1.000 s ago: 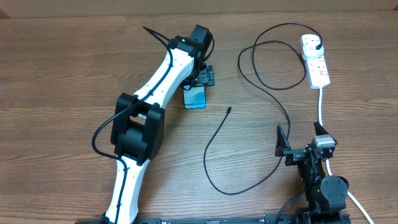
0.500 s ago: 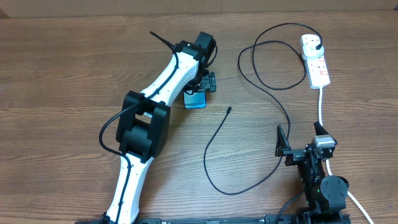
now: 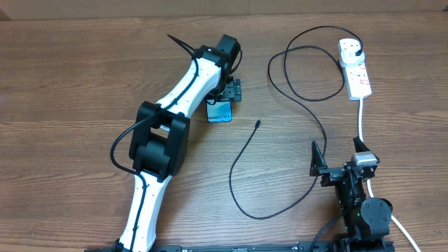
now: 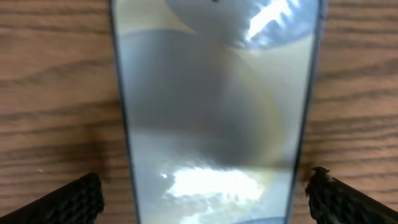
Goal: Plug charger to phone and switch on socket
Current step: 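Lower the left gripper onto the phone and close on it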
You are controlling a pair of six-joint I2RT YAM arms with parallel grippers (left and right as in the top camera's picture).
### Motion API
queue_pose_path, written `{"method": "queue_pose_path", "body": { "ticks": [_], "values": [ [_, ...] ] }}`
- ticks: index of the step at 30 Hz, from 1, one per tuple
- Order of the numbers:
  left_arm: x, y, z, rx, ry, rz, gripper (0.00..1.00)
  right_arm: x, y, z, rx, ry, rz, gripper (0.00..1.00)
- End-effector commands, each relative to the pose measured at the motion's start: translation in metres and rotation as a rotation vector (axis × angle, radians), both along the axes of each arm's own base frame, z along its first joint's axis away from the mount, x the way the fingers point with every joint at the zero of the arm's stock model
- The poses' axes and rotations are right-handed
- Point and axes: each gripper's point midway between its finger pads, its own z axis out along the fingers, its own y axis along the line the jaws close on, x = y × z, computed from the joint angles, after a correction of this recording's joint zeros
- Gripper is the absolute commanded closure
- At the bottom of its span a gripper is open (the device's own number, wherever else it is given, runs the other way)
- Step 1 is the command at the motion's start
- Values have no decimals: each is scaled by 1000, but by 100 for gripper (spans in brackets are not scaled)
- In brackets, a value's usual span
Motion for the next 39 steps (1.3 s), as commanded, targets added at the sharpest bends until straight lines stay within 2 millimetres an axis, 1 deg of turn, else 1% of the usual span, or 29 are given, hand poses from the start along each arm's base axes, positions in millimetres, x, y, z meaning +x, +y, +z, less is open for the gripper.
{"method": "queue_pose_path", "body": {
  "ticks": [1,5,11,13,18,22,26,39],
  "values": [
    [3,11,-6,14,10,0,0,0,-2,-2,-1,-4,-12,0],
    [3,10,-6,13,9,-3,0,0,-2,-2,-2,-4,-12,0],
    [0,2,-6,12,5,-20,0,0,-2,-2,-1,-4,-12,0],
    [0,2,-6,14,4,-15,0,0,-2,-2,-1,-4,-12,0],
    [0,3,-6,5,7,58,0,0,-2,-2,-1,-4,-12,0],
    [0,3,-6,5,2,63,0,0,-2,-2,-1,-4,-12,0],
    [2,7,-6,26,-9,84,0,0,-2,-2,-1,-4,-12,0],
    [2,6,-6,23,-9,92,0,0,-2,-2,-1,-4,-12,0]
  ]
}}
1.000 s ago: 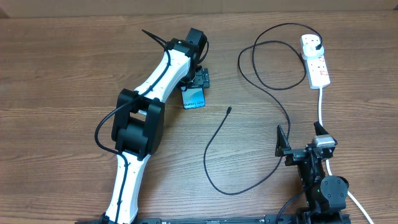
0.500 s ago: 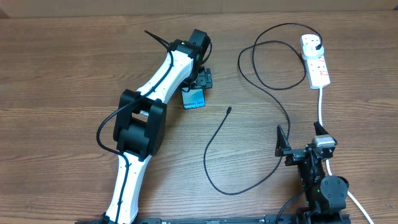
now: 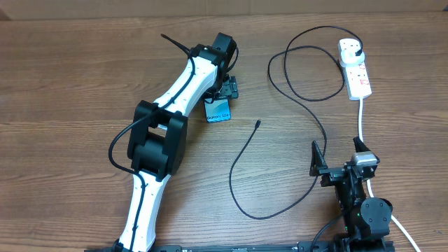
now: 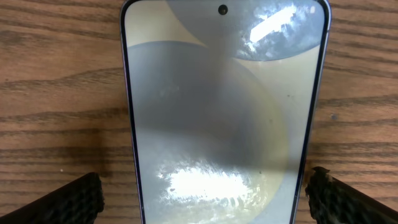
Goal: Plug charger to phone and switch on socket
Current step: 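Lower the left gripper onto the phone and close on it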
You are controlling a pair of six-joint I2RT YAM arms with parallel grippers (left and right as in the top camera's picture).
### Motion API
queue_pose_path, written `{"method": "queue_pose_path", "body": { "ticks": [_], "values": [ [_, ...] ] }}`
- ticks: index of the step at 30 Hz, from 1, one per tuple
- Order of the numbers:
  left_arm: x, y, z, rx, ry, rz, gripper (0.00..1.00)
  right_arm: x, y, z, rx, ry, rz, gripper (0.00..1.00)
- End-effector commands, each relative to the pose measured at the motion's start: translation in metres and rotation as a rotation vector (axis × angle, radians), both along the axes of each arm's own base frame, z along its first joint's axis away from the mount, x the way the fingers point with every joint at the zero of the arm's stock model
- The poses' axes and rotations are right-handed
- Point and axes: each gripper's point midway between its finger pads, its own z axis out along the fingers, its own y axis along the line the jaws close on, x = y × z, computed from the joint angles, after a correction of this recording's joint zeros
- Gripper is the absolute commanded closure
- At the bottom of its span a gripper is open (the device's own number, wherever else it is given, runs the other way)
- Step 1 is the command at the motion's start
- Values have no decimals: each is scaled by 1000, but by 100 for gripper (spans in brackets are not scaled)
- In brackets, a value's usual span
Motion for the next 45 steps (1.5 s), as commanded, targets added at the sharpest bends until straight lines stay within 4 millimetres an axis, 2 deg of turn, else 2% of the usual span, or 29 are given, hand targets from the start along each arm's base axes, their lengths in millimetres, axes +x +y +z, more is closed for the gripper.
{"method": "queue_pose_path", "body": {
  "ticks": [1,35,45],
  "values": [
    [-2,0,-6,16,3,18,0,0,-2,-2,-1,-4,-12,0],
    [-3,-2,-15,-6,5,53,0,0,-2,-2,-1,-4,-12,0],
    [-16,4,-34,21,58,54,0,0,-2,-2,-1,-4,-12,0]
  ]
}}
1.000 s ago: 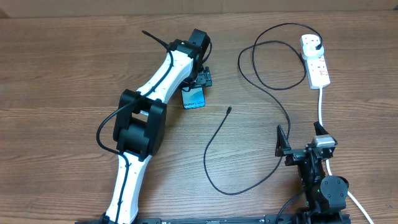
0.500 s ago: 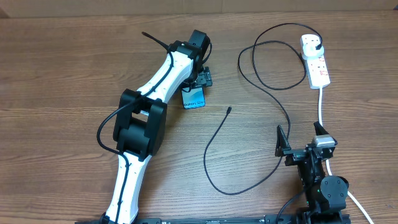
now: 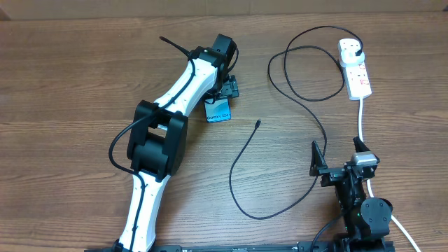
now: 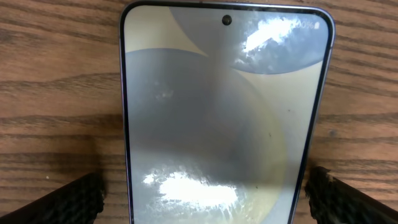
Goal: Plug charger to phone and switch on socket
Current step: 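Lower the left gripper onto the phone and close on it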
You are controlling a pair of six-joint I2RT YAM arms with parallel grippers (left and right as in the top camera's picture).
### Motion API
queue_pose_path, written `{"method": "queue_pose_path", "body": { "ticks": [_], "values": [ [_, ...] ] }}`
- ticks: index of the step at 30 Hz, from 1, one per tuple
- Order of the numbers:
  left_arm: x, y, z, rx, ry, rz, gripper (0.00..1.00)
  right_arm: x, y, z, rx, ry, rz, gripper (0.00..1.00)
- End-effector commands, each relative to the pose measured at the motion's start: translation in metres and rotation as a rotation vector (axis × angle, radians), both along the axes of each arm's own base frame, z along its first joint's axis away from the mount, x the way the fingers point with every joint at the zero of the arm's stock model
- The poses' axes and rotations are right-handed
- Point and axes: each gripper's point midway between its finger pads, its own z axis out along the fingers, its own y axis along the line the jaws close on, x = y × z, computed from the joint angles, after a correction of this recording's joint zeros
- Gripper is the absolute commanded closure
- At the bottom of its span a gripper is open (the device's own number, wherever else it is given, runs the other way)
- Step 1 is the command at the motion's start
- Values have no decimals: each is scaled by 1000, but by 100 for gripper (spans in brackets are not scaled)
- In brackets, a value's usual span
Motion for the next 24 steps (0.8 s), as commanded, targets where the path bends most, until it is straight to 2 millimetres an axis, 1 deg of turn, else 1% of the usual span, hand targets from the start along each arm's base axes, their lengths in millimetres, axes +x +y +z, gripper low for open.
{"method": "queue_pose_path", "body": {
  "ticks": [1,11,12,15,24],
  "values": [
    [-19,6,-27,36,78,2,0,0,-2,-2,-1,-5,-12,0],
    [-21,7,-27,39,86,3,1,0,-2,-2,-1,-5,-12,0],
    [-21,7,-27,40,88,3,2,0,-2,-2,-1,-5,-12,0],
    [-21,7,-27,40,88,3,12,0,-2,-1,-1,-5,-12,0],
    [-22,7,-27,40,89,3,25,0,-2,-2,-1,-5,-12,0]
  ]
}}
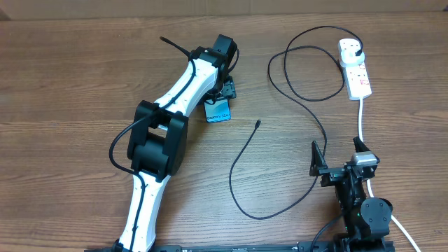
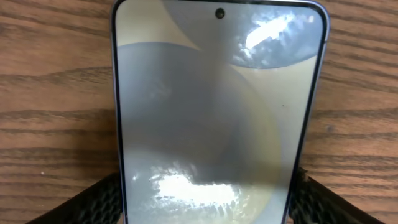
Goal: Plug charger to phone and switch on socket
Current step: 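Lower the left gripper onto the phone and close on it, then lift the phone with the left gripper and tilt it upright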
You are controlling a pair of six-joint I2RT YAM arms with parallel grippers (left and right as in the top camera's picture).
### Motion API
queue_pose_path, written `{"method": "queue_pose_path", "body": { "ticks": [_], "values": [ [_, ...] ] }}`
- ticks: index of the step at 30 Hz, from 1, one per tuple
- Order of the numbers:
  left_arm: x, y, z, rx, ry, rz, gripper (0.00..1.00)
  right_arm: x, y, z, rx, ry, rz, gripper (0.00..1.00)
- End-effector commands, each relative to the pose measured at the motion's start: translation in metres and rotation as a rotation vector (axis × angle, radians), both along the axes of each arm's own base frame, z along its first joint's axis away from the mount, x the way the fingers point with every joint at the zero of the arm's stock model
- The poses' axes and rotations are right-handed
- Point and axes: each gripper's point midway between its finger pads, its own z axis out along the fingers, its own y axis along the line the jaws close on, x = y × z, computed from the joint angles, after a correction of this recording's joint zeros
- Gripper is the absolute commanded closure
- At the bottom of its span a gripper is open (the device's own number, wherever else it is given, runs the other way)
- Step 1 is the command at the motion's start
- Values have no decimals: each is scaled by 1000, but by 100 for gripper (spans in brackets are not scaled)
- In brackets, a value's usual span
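Observation:
The phone [image 2: 205, 112] lies face up on the wooden table, its screen filling the left wrist view and its camera hole at the top. My left gripper [image 2: 204, 202] straddles its lower end, and both black fingers [image 2: 93, 202] touch the phone's side edges. From overhead the phone [image 1: 218, 110] shows as a blue patch under my left gripper [image 1: 224, 93]. The black charger cable's free plug [image 1: 258, 124] lies just right of the phone. The cable loops back to the white socket strip [image 1: 357, 73] at the far right. My right gripper [image 1: 338, 159] rests open near the front right.
The black cable [image 1: 241, 189] curves across the middle of the table and loops near the socket strip. A white lead [image 1: 361, 119] runs from the strip toward the right arm's base. The left arm [image 1: 168, 140] stretches diagonally across the left half.
My left gripper's fingers, which stood apart from the phone's sides, have closed in and now touch both edges. The phone, the cable and the right arm lie where they were.
At first my left gripper hung open and close over the phone, whose top was cut off. Then the whole upper end with the camera hole showed, fingers still wide. It stayed so, and now the fingers press the phone's sides. The right arm never moved.

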Motion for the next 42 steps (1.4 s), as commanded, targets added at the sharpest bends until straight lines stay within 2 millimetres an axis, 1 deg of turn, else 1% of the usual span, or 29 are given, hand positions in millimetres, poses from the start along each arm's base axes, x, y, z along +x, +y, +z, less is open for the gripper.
{"method": "queue_pose_path", "body": {
  "ticks": [1,3,8,17,19,23,32,37,42],
  "values": [
    [-20,7,-27,44,84,-2,25,0,-2,-2,-1,-4,-12,0],
    [-20,7,-27,44,84,-3,27,0,-2,-2,-1,-4,-12,0],
    [-21,7,-27,44,86,-3,27,0,-2,-2,-1,-4,-12,0],
    [-28,9,-25,46,118,-3,27,0,-2,-2,-1,-4,-12,0],
    [-31,9,-24,45,133,-3,28,0,-2,-2,-1,-4,-12,0],
    [-34,5,-17,-4,167,3,30,0,-2,-2,-1,-4,-12,0],
    [-28,-6,12,-167,212,32,30,0,-2,-2,-1,-4,-12,0],
    [-27,-4,16,-194,221,43,30,0,-2,-2,-1,-4,-12,0],
    [-32,-6,19,-231,254,51,32,0,-2,-2,-1,-4,-12,0]
  ]
}}
